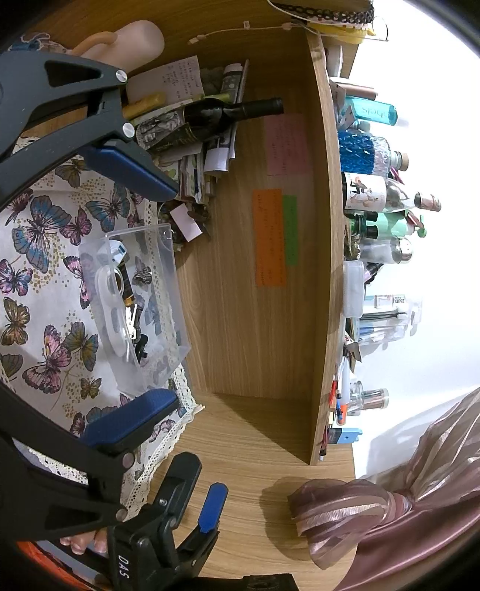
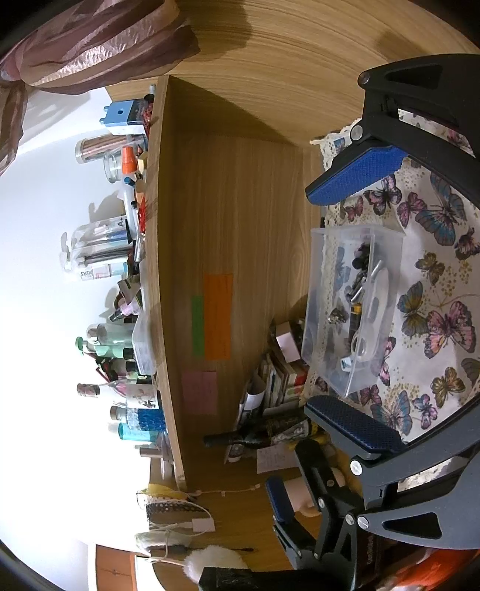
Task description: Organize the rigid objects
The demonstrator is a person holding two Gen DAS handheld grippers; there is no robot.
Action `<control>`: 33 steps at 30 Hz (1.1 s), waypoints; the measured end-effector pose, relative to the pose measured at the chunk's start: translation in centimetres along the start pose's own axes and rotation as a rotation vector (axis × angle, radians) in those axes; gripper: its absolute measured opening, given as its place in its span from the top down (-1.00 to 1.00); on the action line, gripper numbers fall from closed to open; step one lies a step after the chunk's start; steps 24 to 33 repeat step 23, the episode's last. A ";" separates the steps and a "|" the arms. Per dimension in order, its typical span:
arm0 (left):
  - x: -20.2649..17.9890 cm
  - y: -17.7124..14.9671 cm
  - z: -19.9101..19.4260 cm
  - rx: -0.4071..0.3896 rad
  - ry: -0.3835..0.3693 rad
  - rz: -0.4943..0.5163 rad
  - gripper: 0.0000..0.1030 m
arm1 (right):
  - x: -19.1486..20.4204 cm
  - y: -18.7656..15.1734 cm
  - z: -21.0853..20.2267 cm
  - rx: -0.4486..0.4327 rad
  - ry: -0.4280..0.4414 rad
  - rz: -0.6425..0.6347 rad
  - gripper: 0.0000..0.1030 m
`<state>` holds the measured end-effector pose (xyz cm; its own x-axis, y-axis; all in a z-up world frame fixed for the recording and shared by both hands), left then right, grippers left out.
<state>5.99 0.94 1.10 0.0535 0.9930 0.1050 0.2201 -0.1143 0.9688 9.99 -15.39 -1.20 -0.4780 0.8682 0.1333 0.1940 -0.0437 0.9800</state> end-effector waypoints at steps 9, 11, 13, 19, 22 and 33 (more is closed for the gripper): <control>0.2 -0.3 0.7 0.020 -0.017 -0.006 -1.00 | 0.1 -0.2 0.3 0.009 -0.005 0.002 -1.00; 0.3 -0.5 0.9 0.022 -0.018 -0.006 -1.00 | 0.0 -0.2 0.4 0.013 -0.004 0.004 -1.00; 0.3 -0.5 1.0 0.023 -0.023 -0.008 -1.00 | 0.0 -0.3 0.5 0.017 -0.004 0.008 -1.00; 0.6 -0.6 1.1 0.017 -0.030 -0.016 -1.00 | -0.1 -0.4 0.9 0.029 -0.005 0.012 -1.00; 0.7 -0.6 1.1 0.017 -0.033 -0.015 -1.00 | -0.2 -0.5 1.1 0.036 -0.006 0.013 -1.00; 0.7 -0.6 1.1 0.018 -0.031 -0.018 -1.00 | -0.2 -0.6 1.2 0.038 -0.007 0.014 -1.00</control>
Point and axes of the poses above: each gripper's, at about its wrist camera, not at the fingertips, and z roughly the way its jaws point, x to its left, y to its top, the point moved 3 cm from there along z, roughly the way its jaws point, and after that the axes turned 6 degrees about z, right-handed, at the moved point
